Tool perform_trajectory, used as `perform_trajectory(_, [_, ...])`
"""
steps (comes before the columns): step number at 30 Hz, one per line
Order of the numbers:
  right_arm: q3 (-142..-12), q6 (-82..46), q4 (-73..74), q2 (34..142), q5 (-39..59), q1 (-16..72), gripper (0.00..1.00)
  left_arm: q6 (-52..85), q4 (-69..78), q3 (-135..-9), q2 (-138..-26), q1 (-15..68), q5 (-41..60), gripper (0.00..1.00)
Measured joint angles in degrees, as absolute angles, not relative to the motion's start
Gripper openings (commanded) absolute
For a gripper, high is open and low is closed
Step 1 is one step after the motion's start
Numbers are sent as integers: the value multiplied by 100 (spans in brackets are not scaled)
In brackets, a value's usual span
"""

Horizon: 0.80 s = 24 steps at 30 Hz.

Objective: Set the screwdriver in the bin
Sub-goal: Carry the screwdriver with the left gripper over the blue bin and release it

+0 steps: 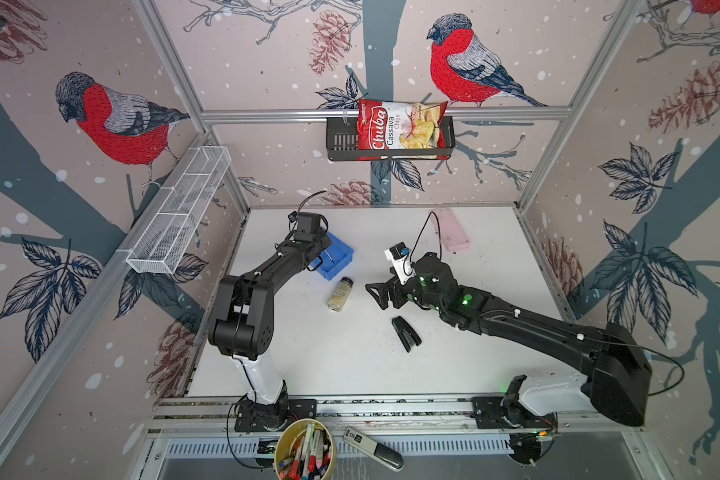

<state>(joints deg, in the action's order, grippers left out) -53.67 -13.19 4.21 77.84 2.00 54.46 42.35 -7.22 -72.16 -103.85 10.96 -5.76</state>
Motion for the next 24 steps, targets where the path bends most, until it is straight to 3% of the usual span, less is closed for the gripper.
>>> perform_trajectory(19, [-5365, -1212, 268, 7723, 12, 5461, 100, 4639, -1334, -7948, -11677, 810, 141, 1])
perform_trajectory(24, [-5365, -1212, 266, 7723, 12, 5461, 100, 4652, -1391, -7953, -11636, 805, 102, 35])
